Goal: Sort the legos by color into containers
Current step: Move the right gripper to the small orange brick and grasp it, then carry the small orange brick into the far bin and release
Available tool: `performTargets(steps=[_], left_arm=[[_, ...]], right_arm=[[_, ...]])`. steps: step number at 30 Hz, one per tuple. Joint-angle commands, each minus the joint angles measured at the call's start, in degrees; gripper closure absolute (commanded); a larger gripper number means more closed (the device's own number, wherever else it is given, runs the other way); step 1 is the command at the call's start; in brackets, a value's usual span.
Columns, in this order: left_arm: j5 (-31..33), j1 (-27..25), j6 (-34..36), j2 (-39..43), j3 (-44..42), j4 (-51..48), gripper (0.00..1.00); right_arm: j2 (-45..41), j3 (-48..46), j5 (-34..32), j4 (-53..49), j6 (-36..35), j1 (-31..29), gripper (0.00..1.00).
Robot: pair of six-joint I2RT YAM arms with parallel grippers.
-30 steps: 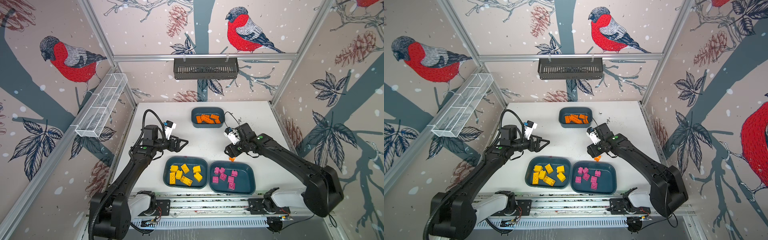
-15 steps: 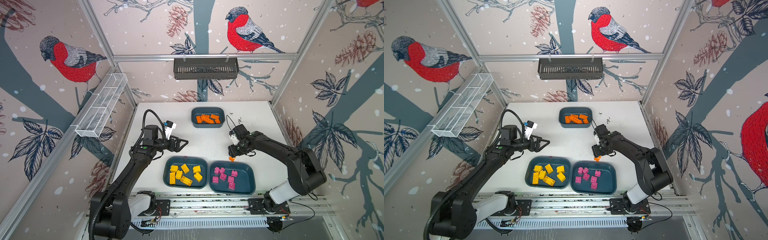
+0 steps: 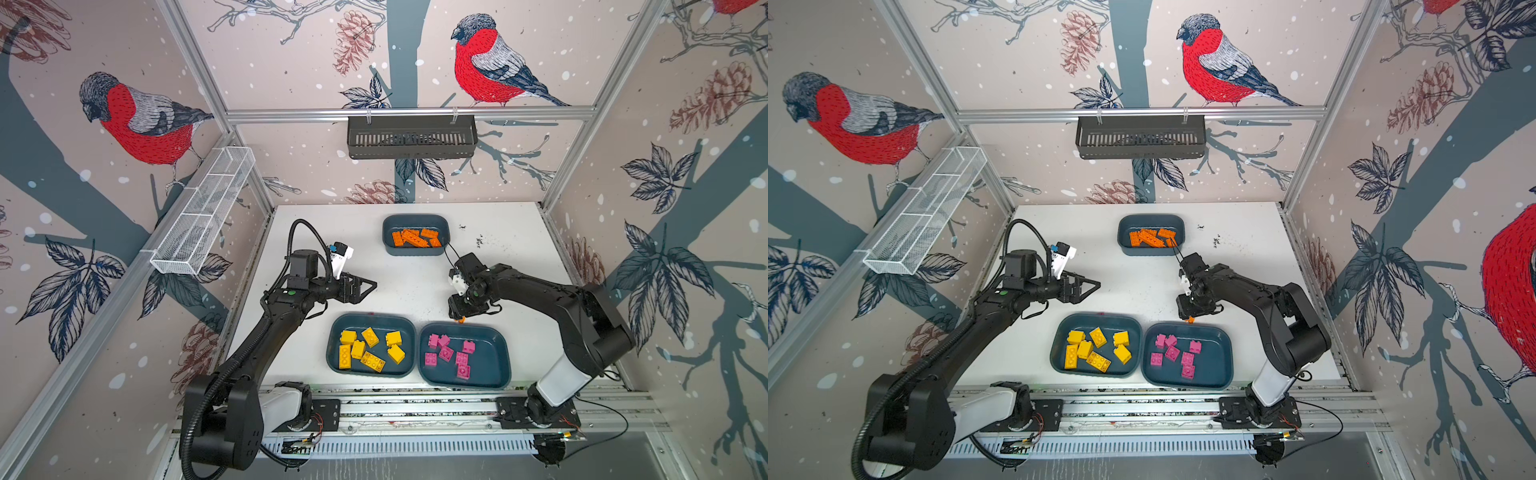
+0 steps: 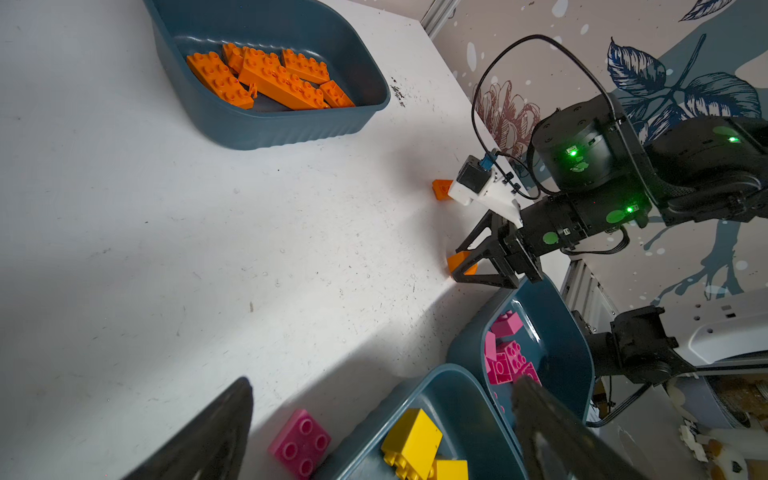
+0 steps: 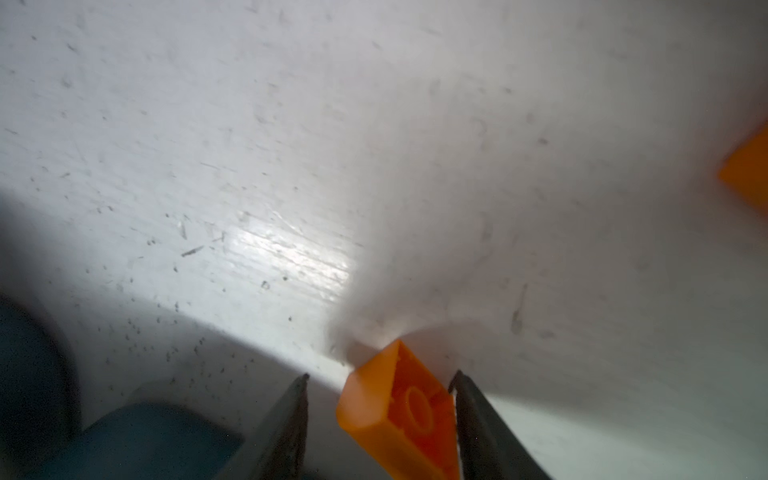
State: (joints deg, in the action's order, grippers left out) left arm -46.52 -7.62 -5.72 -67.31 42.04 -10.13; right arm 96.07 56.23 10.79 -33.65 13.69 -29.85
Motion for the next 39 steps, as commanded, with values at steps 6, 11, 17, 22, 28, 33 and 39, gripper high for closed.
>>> performTargets(steps=[6, 11, 17, 22, 28, 33, 39], left_arm=[[-0.6, 0.2, 1.1, 0.2, 0.3, -0.4, 0.04], [0.0, 0.2, 1.3, 1.1, -0.3, -1.2, 0.04], [-0.3, 0.2, 0.6, 0.6, -0.8, 0.1, 0.04], [-0.6, 0.2, 1.3, -0.4, 0.4, -0.6, 0.04], [-0.5, 0.2, 1.7, 0.1, 0.3, -1.2, 0.04], [-0.4, 0.2, 1.3, 0.7, -0.5, -1.0, 0.04], [-0.4, 0.3, 1.2, 0.6, 0.1, -0.8, 0.04]], right_arm=[[4.1, 5.2, -0.5, 0.9, -0.1, -3.0, 0.44], [2.0, 5.2, -6.4, -1.8, -0.2, -3.2, 0.4], [1.3, 3.9, -9.1, -4.0, -0.9, -4.9, 0.41], [2.8, 4.3, -10.2, -3.5, -1.6, -6.4, 0.43], [4.6, 5.0, -14.5, -4.6, -2.2, -6.5, 0.62], [3.9, 6.4, -15.1, -5.3, -2.5, -6.0, 0.72], [2.0, 12.3, -14.7, -7.2, -3.6, -2.8, 0.75]])
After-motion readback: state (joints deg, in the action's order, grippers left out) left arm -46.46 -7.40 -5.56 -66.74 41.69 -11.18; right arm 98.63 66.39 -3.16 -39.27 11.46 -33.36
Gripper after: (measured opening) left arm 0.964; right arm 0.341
